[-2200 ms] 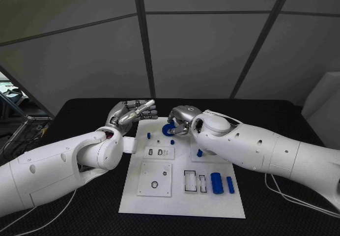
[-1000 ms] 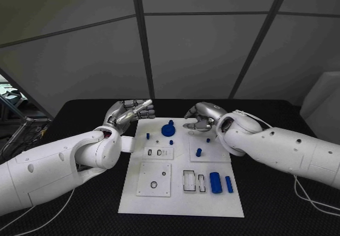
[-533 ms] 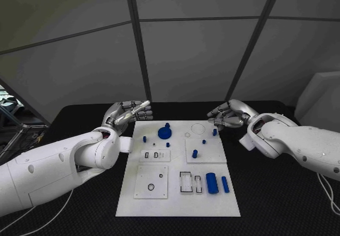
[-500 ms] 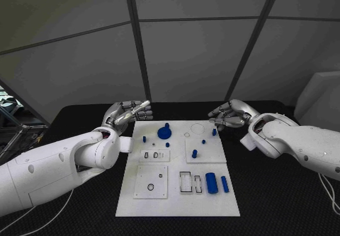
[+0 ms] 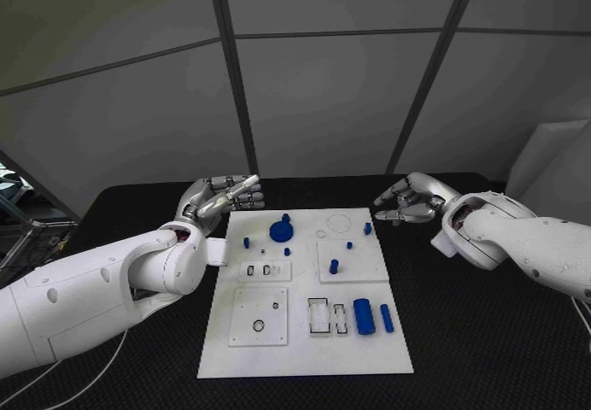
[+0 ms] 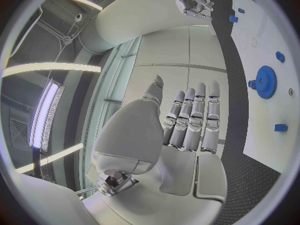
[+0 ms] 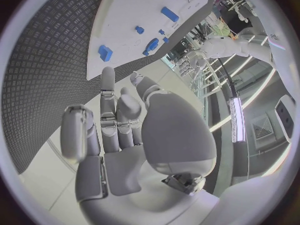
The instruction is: Assemble the parts on the task board
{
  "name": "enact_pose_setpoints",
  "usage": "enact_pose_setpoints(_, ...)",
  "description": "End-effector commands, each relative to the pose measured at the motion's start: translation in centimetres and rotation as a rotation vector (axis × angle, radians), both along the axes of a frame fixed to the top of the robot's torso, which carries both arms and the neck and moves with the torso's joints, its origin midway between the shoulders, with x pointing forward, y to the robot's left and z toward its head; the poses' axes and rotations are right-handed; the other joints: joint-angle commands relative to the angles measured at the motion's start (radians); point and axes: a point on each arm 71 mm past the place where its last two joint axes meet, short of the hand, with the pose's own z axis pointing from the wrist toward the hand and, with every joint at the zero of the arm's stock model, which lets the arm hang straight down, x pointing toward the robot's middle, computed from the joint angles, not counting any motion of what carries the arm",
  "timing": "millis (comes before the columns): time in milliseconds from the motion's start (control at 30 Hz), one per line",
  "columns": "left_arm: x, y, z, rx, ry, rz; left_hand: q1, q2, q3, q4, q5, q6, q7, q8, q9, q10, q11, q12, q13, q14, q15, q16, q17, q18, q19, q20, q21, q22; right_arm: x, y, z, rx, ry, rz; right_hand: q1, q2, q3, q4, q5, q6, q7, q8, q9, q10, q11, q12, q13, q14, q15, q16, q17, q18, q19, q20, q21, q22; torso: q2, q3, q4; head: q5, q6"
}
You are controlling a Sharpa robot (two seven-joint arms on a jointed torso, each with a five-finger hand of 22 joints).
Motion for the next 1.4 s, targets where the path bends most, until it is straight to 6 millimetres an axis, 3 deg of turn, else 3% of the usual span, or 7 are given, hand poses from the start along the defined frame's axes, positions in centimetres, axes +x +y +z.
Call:
enact_pose_setpoints(33, 0.0, -0.2, 0.1, -0.004, -0.008, -0.015, 0.003, 0.01, 0.001, -0.006, -0.005, -0.001, 0.005, -0.007, -0.001, -0.001, 0.002, -0.004, -0.001, 0.007, 0.003, -0.004, 0.002, 0.011, -0.002, 0.001, 0.005, 0.001, -0.1, 0.7, 0.3, -0.157, -0.106, 0.043, -0.016, 0.006, -0.028, 0.0, 0.005, -0.017, 0.009, -0.007, -0.003, 0.1, 0.019, 0.379, 0.301, 0.034, 0.018, -0.006, -0.003, -0.02, 0.109, 0.005, 0.057, 0.271, 0.001, -0.0001, 0.0007, -0.001, -0.004)
enact_pose_setpoints(133, 0.0, -0.3, 0.0, -0.005, -0.007, -0.017, 0.003, 0.01, 0.001, -0.006, -0.005, -0.001, 0.005, -0.007, -0.001, -0.001, 0.002, -0.004, -0.001, 0.007, 0.003, -0.004, 0.002, 0.011, -0.002, 0.001, 0.005, 0.001, -0.1, 1.0, 0.0, -0.19, -0.12, 0.055, -0.024, 0.009, -0.051, 0.0, 0.003, -0.035, 0.013, -0.009, -0.004, 0.103, 0.03, 0.388, 0.307, 0.034, 0.015, -0.006, -0.003, -0.02, 0.109, 0.021, 0.057, 0.271, 0.0, -0.0022, 0.0019, -0.004, -0.005)
enact_pose_setpoints(233, 0.0, -0.4, 0.0, -0.006, -0.006, -0.02, 0.003, 0.01, 0.001, -0.006, -0.005, -0.001, 0.005, -0.007, -0.001, -0.001, 0.002, -0.004, -0.001, 0.007, 0.003, -0.004, 0.002, 0.011, -0.002, 0.001, 0.005, 0.001, 0.0, 1.3, -0.3, -0.213, -0.124, 0.063, -0.028, 0.013, -0.063, 0.003, -0.005, -0.056, 0.013, -0.012, -0.006, 0.103, 0.032, 0.388, 0.307, 0.034, 0.018, -0.005, -0.003, -0.02, 0.109, 0.023, 0.057, 0.271, 0.0, -0.0016, 0.0028, -0.003, -0.006)
enact_pose_setpoints(633, 0.0, -0.4, -0.1, -0.006, -0.002, -0.021, 0.003, 0.01, 0.001, -0.006, -0.005, -0.001, 0.005, -0.007, -0.001, -0.001, 0.002, -0.004, -0.001, 0.007, 0.003, -0.004, 0.002, 0.011, -0.002, 0.001, 0.005, 0.001, 0.1, 1.8, -1.8, -0.258, -0.072, 0.064, -0.036, 0.023, -0.082, 0.012, -0.018, -0.069, 0.017, -0.007, -0.004, 0.103, 0.036, 0.388, 0.307, 0.035, 0.02, -0.004, -0.002, -0.02, 0.109, 0.026, 0.057, 0.271, 0.0, -0.0029, 0.002, -0.002, -0.012)
enact_pose_setpoints(1400, -0.1, -0.4, -0.1, -0.006, -0.001, -0.022, 0.003, 0.011, 0.0, -0.008, -0.005, -0.002, 0.005, -0.008, -0.001, -0.002, 0.002, -0.006, -0.001, 0.007, 0.002, -0.005, 0.002, 0.012, 0.001, 0.001, 0.007, 0.002, 0.6, 2.5, -3.8, -0.286, 0.005, 0.031, -0.041, 0.035, -0.089, 0.02, -0.014, -0.062, 0.017, -0.001, -0.001, 0.103, 0.036, 0.388, 0.307, 0.035, 0.02, -0.003, -0.002, -0.02, 0.109, 0.027, 0.057, 0.271, -0.001, -0.0017, 0.0013, 0.002, -0.018)
